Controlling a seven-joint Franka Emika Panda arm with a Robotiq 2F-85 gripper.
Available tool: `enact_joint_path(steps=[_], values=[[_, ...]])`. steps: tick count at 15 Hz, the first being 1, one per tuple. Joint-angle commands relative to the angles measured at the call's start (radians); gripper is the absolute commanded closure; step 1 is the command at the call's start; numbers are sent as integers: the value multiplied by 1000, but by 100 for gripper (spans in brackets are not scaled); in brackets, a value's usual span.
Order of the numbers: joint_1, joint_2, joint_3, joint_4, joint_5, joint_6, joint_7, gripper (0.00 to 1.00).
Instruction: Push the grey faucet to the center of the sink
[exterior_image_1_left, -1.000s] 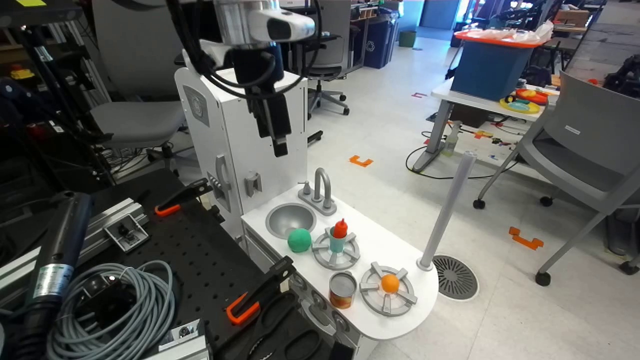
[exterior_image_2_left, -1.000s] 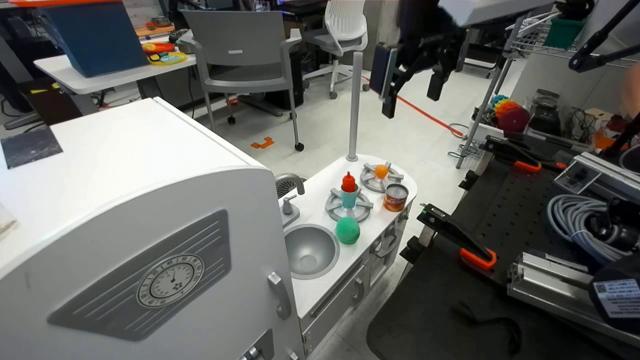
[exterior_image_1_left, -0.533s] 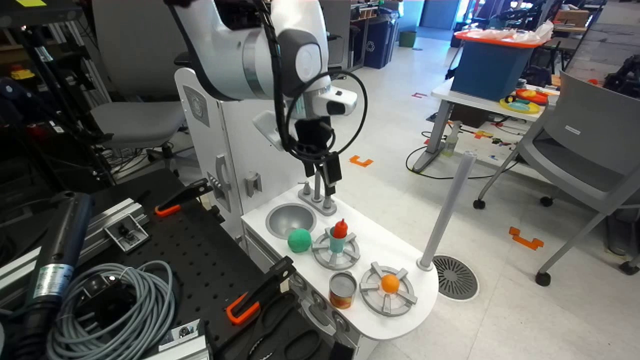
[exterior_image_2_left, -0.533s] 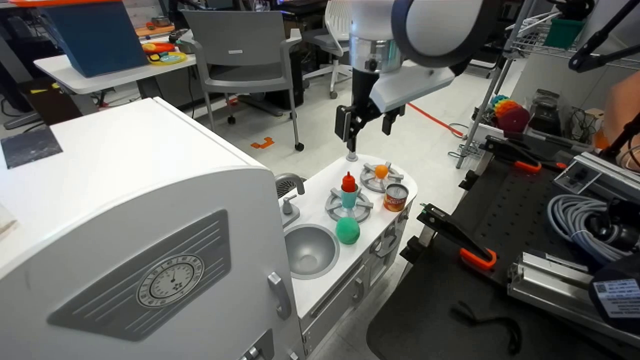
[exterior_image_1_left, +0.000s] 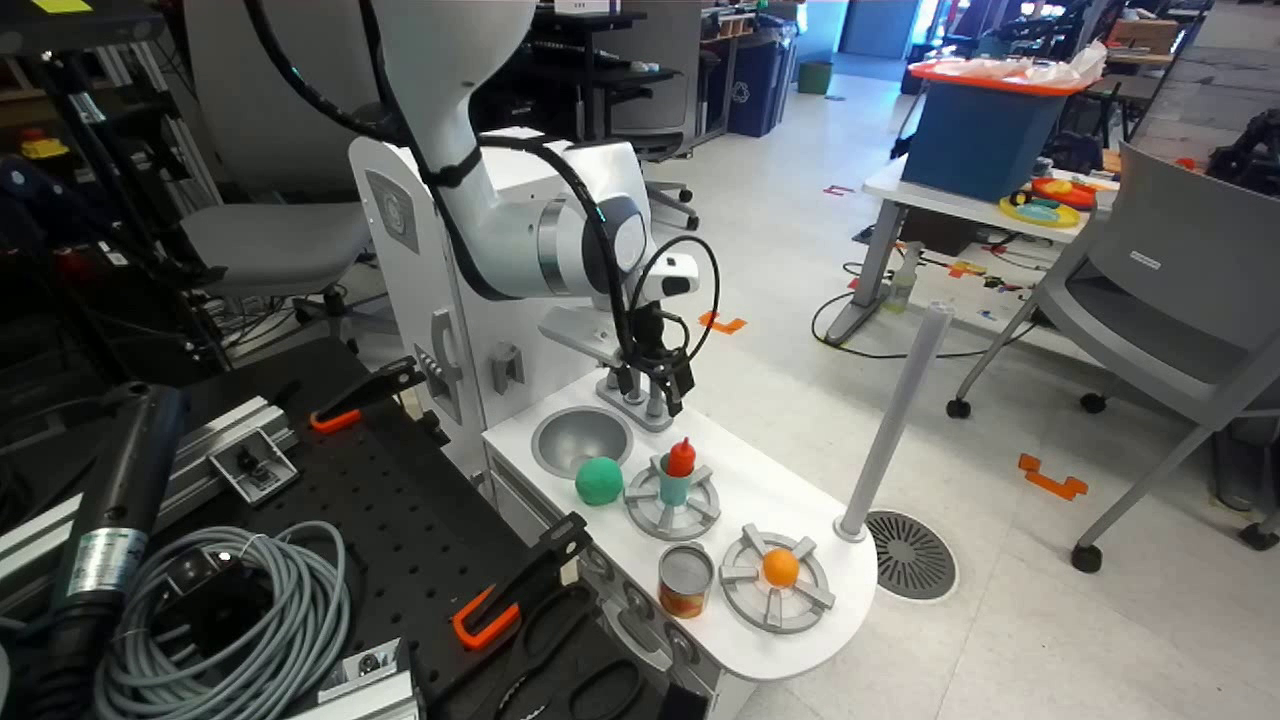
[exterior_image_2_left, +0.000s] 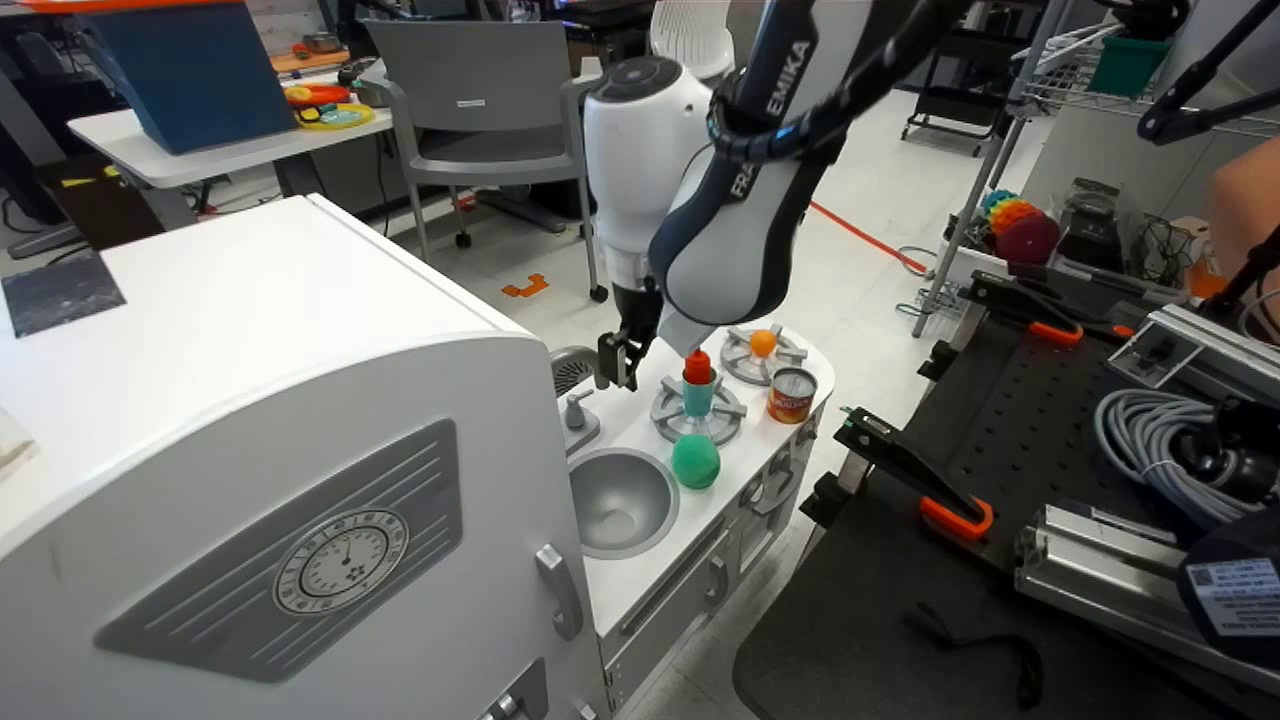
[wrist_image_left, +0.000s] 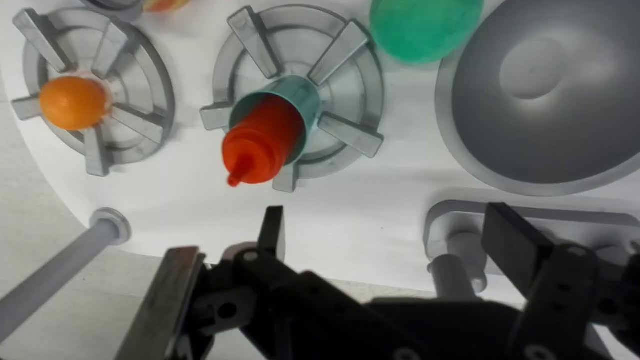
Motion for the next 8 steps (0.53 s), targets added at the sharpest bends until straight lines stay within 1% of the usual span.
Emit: enact_joint_path(steps=[1, 4, 8], values=[[60, 102, -34, 120, 9, 9, -112, 0], [84, 140, -31, 159, 1, 21, -180, 0], [113, 163, -44, 185, -5, 30, -225, 0]])
